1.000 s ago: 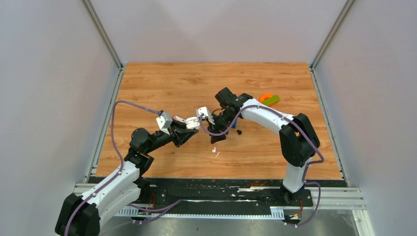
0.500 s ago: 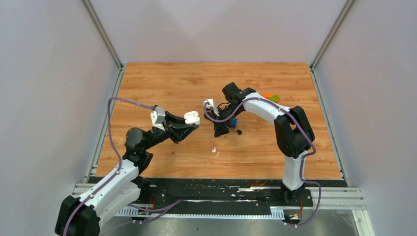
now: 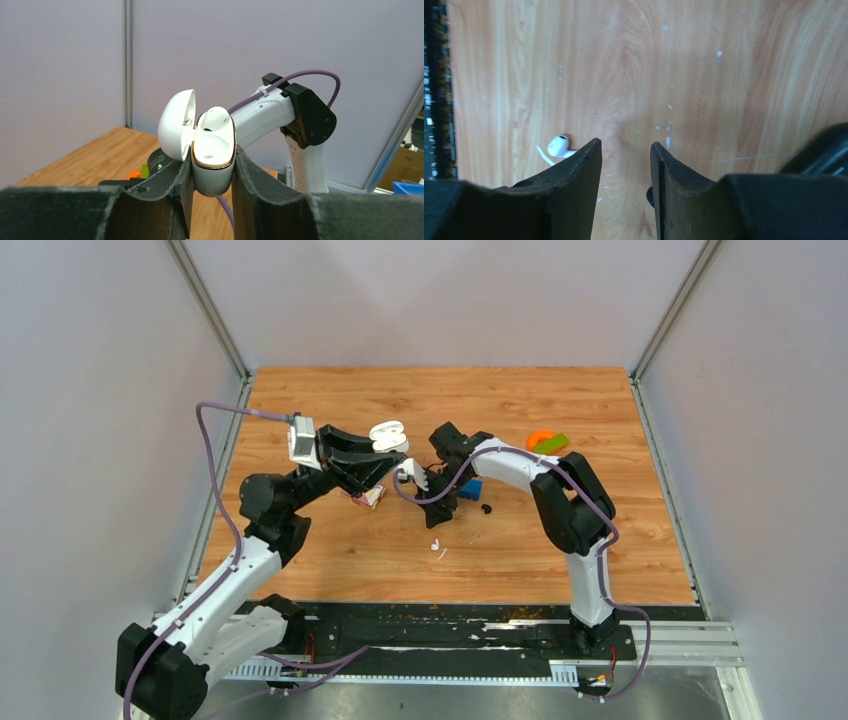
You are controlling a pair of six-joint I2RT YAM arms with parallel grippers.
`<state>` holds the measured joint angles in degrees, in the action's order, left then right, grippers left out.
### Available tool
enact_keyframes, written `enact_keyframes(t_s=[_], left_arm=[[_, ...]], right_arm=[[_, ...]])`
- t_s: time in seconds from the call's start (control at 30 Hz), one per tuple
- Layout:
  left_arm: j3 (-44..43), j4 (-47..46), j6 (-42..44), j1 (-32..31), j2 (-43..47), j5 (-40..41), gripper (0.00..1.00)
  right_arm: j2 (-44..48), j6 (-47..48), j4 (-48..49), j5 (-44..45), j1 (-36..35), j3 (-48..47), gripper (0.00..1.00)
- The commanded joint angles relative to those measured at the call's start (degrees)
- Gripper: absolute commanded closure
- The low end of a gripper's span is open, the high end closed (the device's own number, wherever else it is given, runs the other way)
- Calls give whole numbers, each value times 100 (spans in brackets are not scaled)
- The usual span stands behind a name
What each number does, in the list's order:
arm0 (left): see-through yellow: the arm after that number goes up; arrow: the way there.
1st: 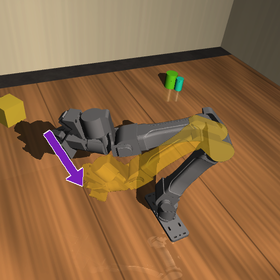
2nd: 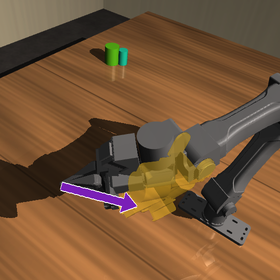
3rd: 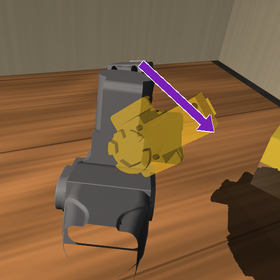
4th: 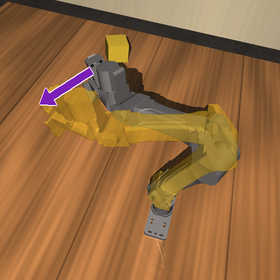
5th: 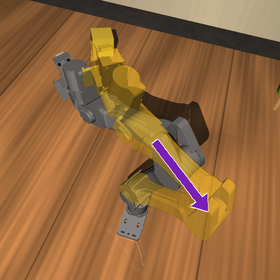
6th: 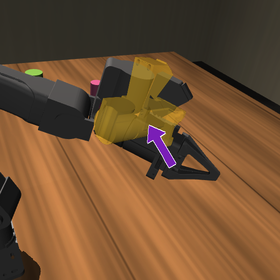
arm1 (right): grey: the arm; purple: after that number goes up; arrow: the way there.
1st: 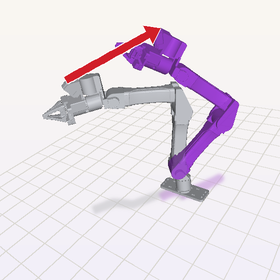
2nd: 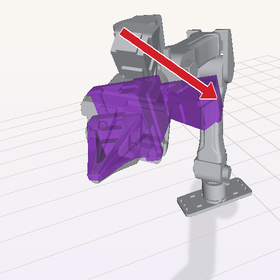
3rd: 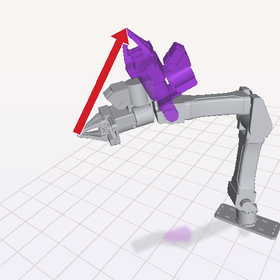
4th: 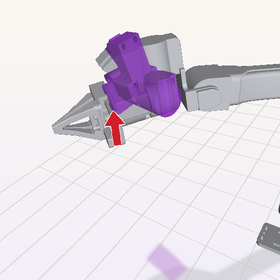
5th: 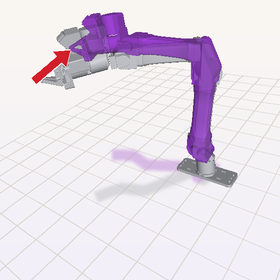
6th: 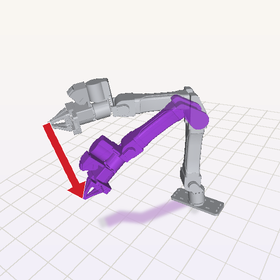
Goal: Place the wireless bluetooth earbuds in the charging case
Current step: Pick up the earbud from the center of the board.
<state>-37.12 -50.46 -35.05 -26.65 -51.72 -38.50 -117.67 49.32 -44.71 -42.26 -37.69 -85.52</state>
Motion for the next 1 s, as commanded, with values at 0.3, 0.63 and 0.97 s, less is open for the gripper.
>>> enact_keyframes(t_s=[0.3,0.63,0.97], left_arm=[[70,-200,-163,-48,31,98,100],[190,-244,-195,-50,94,136,100],[273,-298,-239,-50,169,160,100]], right_arm=[[206,211,609,816,-104,622,59],[546,151,775,1026,-307,1133,59],[782,26,1203,1666,-649,1452,60]])
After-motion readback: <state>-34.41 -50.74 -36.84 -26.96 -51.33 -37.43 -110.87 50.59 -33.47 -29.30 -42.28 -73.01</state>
